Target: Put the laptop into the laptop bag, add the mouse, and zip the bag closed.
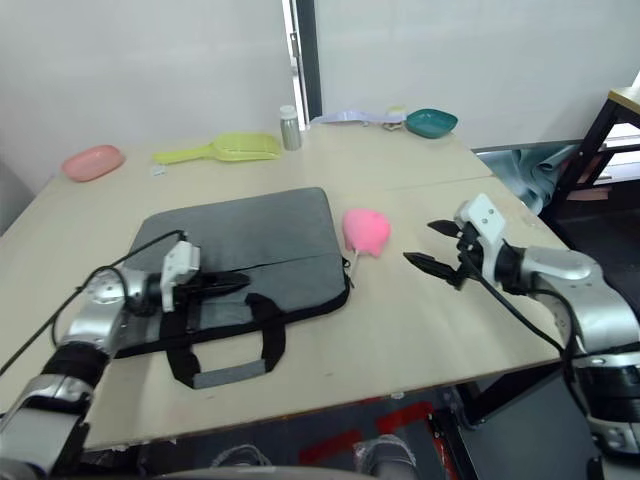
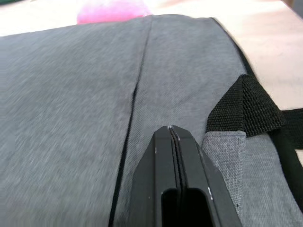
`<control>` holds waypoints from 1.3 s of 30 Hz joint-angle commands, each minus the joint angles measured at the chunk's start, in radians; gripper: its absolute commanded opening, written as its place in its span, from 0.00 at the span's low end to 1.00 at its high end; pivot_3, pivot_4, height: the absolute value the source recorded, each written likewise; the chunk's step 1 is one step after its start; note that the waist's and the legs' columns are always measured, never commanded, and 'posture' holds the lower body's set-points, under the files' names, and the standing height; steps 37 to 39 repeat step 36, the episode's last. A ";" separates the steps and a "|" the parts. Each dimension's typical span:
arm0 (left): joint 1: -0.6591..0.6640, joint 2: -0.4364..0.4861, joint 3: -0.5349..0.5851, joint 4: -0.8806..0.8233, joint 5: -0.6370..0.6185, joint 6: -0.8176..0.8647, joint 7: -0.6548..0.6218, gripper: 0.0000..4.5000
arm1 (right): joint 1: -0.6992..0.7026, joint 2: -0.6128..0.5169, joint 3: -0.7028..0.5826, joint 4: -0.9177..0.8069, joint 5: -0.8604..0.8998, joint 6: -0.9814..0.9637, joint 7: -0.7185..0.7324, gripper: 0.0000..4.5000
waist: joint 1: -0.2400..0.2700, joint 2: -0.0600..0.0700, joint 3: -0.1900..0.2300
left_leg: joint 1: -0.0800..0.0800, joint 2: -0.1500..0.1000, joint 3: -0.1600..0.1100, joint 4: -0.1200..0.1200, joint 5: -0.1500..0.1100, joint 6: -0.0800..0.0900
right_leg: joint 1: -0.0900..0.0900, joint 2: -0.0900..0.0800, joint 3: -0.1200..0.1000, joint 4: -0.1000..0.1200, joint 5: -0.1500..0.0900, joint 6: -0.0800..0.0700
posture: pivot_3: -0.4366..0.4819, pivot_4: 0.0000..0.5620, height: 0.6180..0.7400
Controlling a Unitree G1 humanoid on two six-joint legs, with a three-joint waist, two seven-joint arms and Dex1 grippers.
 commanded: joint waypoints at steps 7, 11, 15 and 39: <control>0.207 0.175 0.295 -0.262 -0.168 0.336 0.187 0.82 | 0.000 -0.047 -0.054 0.212 -0.029 -0.258 0.148 1.00 | 0.024 -0.017 0.014 | -0.005 0.001 -0.002 0.005 -0.002 0.007 | 0.000 0.000 -0.003 -0.006 -0.001 -0.001 | 0.48 0.27 1.00; 0.271 0.266 0.451 -0.267 -0.190 0.392 0.241 1.00 | -0.001 -0.074 -0.071 0.231 -0.003 -0.240 0.183 1.00 | 0.034 -0.023 0.019 | -0.007 0.002 -0.004 0.009 -0.002 0.012 | 0.000 0.000 -0.006 -0.006 -0.001 -0.002 | 0.48 0.27 1.00; 0.290 0.385 0.551 -0.152 -0.179 0.415 0.232 1.00 | -0.010 -0.101 -0.075 0.237 0.004 -0.217 0.202 1.00 | 0.040 -0.024 0.020 | -0.006 0.006 -0.004 0.013 -0.002 0.011 | 0.002 0.003 -0.007 -0.004 -0.001 -0.002 | 0.48 0.27 1.00; -0.012 0.635 0.407 0.543 0.037 0.205 0.133 1.00 | -0.044 -0.209 -0.103 0.229 0.040 -0.086 0.262 1.00 | 0.064 -0.029 0.025 | -0.001 0.012 -0.005 0.028 -0.005 0.006 | 0.005 0.007 -0.007 0.015 -0.002 -0.008 | 0.48 0.27 1.00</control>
